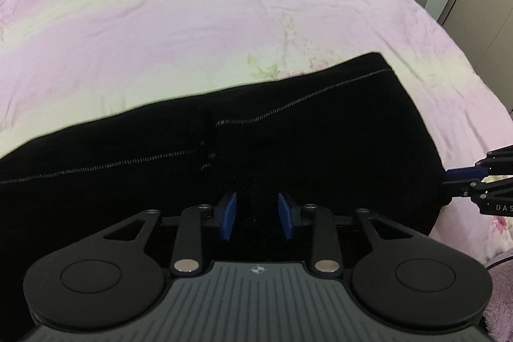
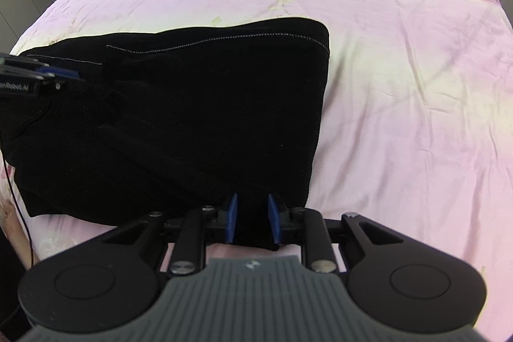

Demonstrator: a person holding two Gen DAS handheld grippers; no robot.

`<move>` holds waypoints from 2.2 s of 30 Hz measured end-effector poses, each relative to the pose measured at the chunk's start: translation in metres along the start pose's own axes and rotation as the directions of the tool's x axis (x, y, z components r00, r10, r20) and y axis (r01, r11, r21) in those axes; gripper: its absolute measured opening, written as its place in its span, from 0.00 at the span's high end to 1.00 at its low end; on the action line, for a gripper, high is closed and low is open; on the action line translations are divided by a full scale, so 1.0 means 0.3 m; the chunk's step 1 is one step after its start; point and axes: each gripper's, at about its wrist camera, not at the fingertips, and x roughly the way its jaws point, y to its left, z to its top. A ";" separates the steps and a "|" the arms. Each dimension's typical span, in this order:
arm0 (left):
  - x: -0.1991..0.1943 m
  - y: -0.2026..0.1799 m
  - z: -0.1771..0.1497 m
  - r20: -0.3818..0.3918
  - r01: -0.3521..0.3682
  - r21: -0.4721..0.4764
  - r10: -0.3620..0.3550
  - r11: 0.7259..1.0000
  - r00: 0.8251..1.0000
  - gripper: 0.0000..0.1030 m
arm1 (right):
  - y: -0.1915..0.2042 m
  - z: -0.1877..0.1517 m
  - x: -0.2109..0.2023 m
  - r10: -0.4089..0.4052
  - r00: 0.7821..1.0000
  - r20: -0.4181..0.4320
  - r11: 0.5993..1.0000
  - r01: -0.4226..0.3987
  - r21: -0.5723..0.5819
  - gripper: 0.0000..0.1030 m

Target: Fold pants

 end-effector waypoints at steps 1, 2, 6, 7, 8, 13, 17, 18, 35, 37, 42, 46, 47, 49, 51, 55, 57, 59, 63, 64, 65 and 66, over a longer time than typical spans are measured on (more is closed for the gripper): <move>0.027 0.017 -0.015 -0.024 0.011 -0.021 -0.011 1.000 1.000 0.66 | -0.005 -0.005 0.018 0.005 1.000 -0.011 1.000 -0.005 0.011 0.83; 0.047 0.029 -0.023 -0.040 0.007 -0.037 -0.008 0.999 0.999 0.66 | -0.007 -0.014 0.034 0.012 1.000 -0.023 1.000 -0.011 0.016 0.83; 0.107 0.071 -0.062 -0.067 0.025 -0.095 -0.032 0.995 0.997 0.65 | -0.016 -0.044 0.107 0.018 0.999 -0.040 1.000 -0.017 0.017 0.83; 0.113 0.075 -0.065 -0.065 0.028 -0.101 -0.035 0.994 0.997 0.63 | -0.016 -0.045 0.117 0.019 0.999 -0.044 1.000 -0.018 0.017 0.83; 0.118 0.079 -0.064 -0.070 0.031 -0.110 -0.039 0.993 0.997 0.61 | -0.018 -0.044 0.126 0.020 0.999 -0.046 1.000 -0.019 0.014 0.83; 0.089 0.096 -0.063 -0.045 0.056 -0.146 -0.064 0.988 0.997 0.53 | -0.024 -0.035 0.128 0.021 0.998 -0.054 1.000 -0.020 0.022 0.83; -0.055 0.155 -0.079 0.031 0.071 -0.159 -0.066 0.985 0.997 0.48 | -0.003 -0.018 0.055 0.004 1.000 -0.021 1.000 -0.004 0.006 0.80; -0.105 0.189 -0.084 0.051 0.055 -0.167 -0.047 0.984 0.998 0.47 | 0.003 -0.014 0.034 0.001 1.000 -0.006 1.000 -0.001 0.007 0.79; -0.606 0.973 -0.334 0.020 -0.183 -0.502 0.222 0.845 0.975 0.13 | 0.414 0.157 -0.005 0.123 0.992 -0.023 0.978 -0.125 -0.165 0.70; -0.594 1.068 -0.376 0.003 -0.175 -0.532 0.208 0.828 0.978 0.13 | 0.479 0.184 0.014 0.120 0.992 -0.035 0.971 -0.125 -0.206 0.70; -0.488 1.212 -0.461 0.036 -0.062 -0.653 0.113 0.755 0.993 0.13 | 0.598 0.265 0.078 0.098 0.994 -0.047 0.961 -0.106 -0.255 0.70; -0.404 1.296 -0.498 0.057 0.031 -0.689 0.012 0.724 0.998 0.11 | 0.651 0.322 0.148 0.025 0.998 -0.062 0.956 -0.041 -0.289 0.72; -0.382 1.314 -0.499 0.063 0.057 -0.697 -0.018 0.715 0.998 0.09 | 0.661 0.334 0.160 0.012 0.997 -0.072 0.958 -0.032 -0.285 0.72; -0.335 1.349 -0.499 0.066 0.104 -0.710 -0.081 0.696 0.995 0.09 | 0.671 0.395 0.205 0.005 0.995 -0.103 0.964 -0.032 -0.265 0.73; -0.288 1.366 -0.492 0.043 0.122 -0.704 -0.130 0.700 0.991 0.08 | 0.677 0.412 0.244 0.004 0.991 -0.136 0.966 -0.039 -0.255 0.73; -0.212 1.380 -0.473 -0.013 0.128 -0.673 -0.185 0.729 0.983 0.09 | 0.678 0.428 0.311 0.001 0.979 -0.204 0.969 -0.051 -0.244 0.78; -0.190 1.391 -0.463 -0.033 0.137 -0.668 -0.214 0.731 0.976 0.10 | 0.680 0.440 0.344 0.003 0.975 -0.221 0.971 -0.056 -0.231 0.79; -0.172 1.402 -0.456 -0.053 0.142 -0.672 -0.238 0.727 0.970 0.14 | 0.648 0.439 0.396 0.014 0.970 -0.241 0.976 -0.065 -0.208 0.82; -0.155 1.396 -0.438 -0.071 0.147 -0.679 -0.263 0.720 0.962 0.34 | 0.625 0.456 0.443 0.035 0.962 -0.270 0.984 -0.080 -0.157 0.83; -0.149 1.387 -0.429 -0.080 0.131 -0.683 -0.252 0.718 0.964 0.34 | 0.622 0.456 0.447 0.038 0.962 -0.271 0.985 -0.081 -0.150 0.83; -0.149 1.373 -0.422 -0.091 0.114 -0.675 -0.235 0.729 0.968 0.35 | 0.622 0.455 0.448 0.039 0.962 -0.270 0.985 -0.082 -0.150 0.83; -0.155 1.359 -0.417 -0.098 0.098 -0.665 -0.217 0.740 0.971 0.36 | 0.618 0.451 0.441 0.041 0.963 -0.266 0.985 -0.083 -0.151 0.83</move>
